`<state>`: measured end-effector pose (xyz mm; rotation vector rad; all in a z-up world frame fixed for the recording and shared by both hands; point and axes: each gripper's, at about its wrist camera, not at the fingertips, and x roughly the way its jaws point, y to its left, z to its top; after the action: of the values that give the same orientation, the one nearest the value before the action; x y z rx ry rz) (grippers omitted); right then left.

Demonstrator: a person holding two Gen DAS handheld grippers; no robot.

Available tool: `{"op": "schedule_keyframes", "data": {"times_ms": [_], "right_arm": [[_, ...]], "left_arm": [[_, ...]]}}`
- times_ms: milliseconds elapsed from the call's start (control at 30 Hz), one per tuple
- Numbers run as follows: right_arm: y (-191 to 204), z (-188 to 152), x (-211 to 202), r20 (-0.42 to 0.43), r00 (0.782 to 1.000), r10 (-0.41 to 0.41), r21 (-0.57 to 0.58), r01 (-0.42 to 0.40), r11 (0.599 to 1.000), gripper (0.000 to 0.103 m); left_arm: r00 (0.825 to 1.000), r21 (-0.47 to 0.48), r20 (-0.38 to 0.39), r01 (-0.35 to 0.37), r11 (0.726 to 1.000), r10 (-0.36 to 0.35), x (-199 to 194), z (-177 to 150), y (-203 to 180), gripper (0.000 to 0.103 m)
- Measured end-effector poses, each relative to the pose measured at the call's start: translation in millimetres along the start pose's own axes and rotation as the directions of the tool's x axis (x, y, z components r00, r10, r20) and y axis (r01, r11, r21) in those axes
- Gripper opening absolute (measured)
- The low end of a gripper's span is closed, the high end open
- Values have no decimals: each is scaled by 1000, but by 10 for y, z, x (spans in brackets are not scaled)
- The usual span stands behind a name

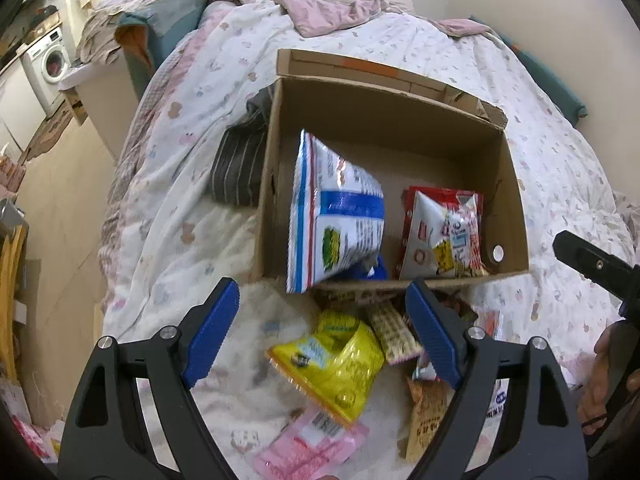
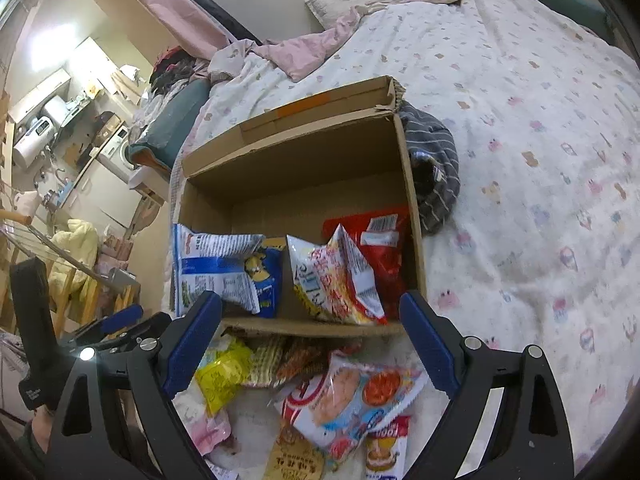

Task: Organize snacks
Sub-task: 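Withdraw both grippers from the box back over the pile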

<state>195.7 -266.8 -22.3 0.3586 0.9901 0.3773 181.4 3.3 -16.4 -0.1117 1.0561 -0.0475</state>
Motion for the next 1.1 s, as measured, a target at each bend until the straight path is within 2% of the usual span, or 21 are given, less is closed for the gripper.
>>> {"op": "schedule_keyframes", "data": {"times_ms": [300,467,700,1000,1100], "right_arm": [[82,-288,-79,-24,1000,-21,-32,20,999,93],[104,-429,-135,-30,999,-34,-45,32,998,93],[24,-634,-242,-40,999,-36,-19,36,999,93],[-201,-754,-226,-74,994,-76,14,77,997,93],[-254,-760,-210,-84,994,-75,34,78,996,93]], "left_arm": [[999,-42,-29,14,999,-15,-137,-332,117,83],[999,-33,-36,7,999,-8,-204,-508,102,83],[996,-37,-91,-4,999,1,-155,-741,148,83],[978,-152,-207,-16,988,-16,25,-952,462,83],[963,-171,-266,-14,985,-32,94,-1064,511,83]]}}
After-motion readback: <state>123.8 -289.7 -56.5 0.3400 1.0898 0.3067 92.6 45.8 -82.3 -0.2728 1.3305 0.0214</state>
